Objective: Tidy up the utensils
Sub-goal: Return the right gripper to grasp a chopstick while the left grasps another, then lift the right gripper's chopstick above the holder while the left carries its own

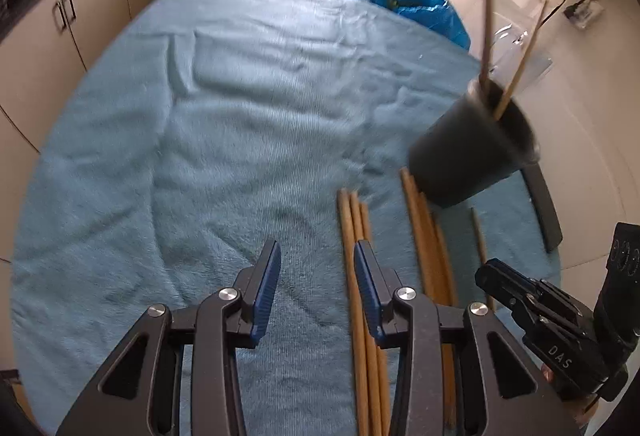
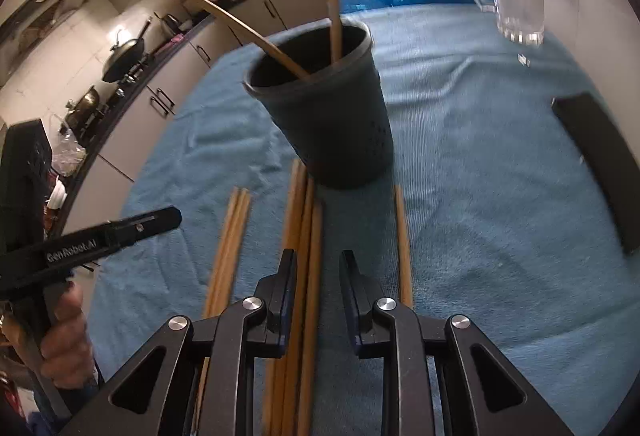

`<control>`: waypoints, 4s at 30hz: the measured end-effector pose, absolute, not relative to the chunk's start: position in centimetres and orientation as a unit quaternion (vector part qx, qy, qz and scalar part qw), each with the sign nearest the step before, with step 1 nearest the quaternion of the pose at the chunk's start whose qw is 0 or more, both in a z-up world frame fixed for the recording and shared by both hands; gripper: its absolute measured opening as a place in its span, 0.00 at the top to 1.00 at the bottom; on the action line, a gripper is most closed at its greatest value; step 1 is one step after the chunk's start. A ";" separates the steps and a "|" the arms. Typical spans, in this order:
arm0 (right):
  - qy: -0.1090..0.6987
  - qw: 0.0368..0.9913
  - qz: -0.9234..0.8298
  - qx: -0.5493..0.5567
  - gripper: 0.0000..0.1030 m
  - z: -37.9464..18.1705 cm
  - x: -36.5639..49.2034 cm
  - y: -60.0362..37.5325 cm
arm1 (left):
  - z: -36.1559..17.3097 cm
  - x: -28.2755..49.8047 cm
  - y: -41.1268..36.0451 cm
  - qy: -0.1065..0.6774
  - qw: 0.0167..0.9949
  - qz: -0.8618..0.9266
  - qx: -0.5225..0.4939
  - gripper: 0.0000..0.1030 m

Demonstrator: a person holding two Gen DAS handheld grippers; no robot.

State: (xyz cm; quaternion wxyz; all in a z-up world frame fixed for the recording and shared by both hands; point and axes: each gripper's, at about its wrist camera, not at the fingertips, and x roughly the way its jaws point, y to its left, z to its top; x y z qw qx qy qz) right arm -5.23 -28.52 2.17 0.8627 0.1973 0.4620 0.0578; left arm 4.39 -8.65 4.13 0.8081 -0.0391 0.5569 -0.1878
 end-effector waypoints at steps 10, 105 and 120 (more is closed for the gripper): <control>0.470 0.856 0.047 0.211 0.77 1.3 -4.7 -29.0 | 1.9 5.2 -10.7 0.570 0.799 -0.190 -0.032 0.65; 0.247 0.953 0.025 0.171 0.93 14.3 -13.4 -29.1 | 18.6 -3.9 -7.8 0.356 0.911 -0.209 -0.022 0.94; 0.229 0.955 0.016 0.186 0.93 15.3 -14.7 -30.5 | 18.8 -4.4 -7.9 0.352 0.912 -0.208 -0.023 0.94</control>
